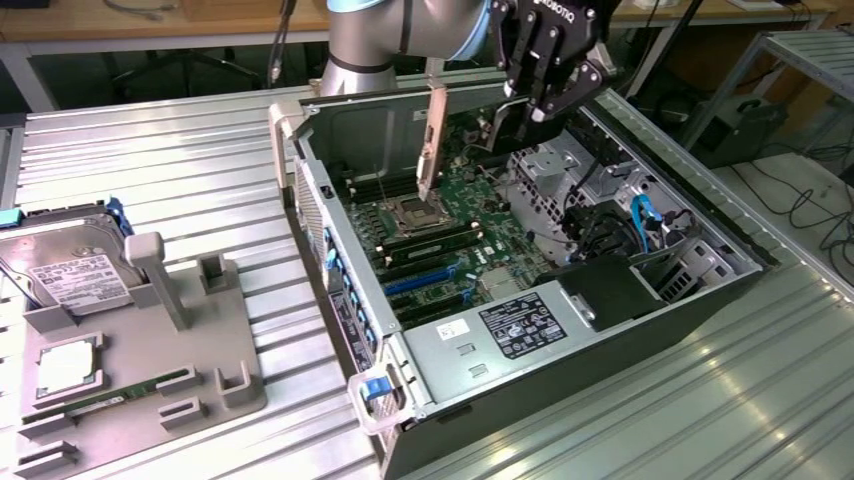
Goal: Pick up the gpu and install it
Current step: 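Insert the gpu into the slot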
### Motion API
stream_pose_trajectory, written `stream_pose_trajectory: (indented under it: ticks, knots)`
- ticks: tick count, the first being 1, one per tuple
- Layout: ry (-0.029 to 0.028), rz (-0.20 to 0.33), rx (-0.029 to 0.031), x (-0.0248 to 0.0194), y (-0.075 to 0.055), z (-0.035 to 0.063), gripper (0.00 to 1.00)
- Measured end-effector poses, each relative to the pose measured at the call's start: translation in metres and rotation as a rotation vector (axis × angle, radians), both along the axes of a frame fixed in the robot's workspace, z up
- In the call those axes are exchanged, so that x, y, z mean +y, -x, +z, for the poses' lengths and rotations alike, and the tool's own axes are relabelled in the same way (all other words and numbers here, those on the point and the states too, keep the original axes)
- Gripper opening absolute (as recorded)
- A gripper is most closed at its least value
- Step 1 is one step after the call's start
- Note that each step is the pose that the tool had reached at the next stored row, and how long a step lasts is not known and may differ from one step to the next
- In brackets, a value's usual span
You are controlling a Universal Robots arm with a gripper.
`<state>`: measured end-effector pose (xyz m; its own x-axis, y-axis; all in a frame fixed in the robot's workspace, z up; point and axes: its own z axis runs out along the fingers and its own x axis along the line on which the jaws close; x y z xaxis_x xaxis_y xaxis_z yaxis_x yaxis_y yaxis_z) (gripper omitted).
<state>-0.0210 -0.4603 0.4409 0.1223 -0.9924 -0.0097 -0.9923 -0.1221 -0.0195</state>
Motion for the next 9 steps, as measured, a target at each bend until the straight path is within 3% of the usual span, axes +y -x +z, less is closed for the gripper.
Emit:
stream_pose_trajectory:
  ticks: [5, 9]
  knots:
    - [0.0002, 0.002, 0.0001, 0.0000, 0.000, -0.0085, 0.27]
    - [0.0000, -0.075, 0.0000, 0.0000, 0.000, -0.0145, 0.27]
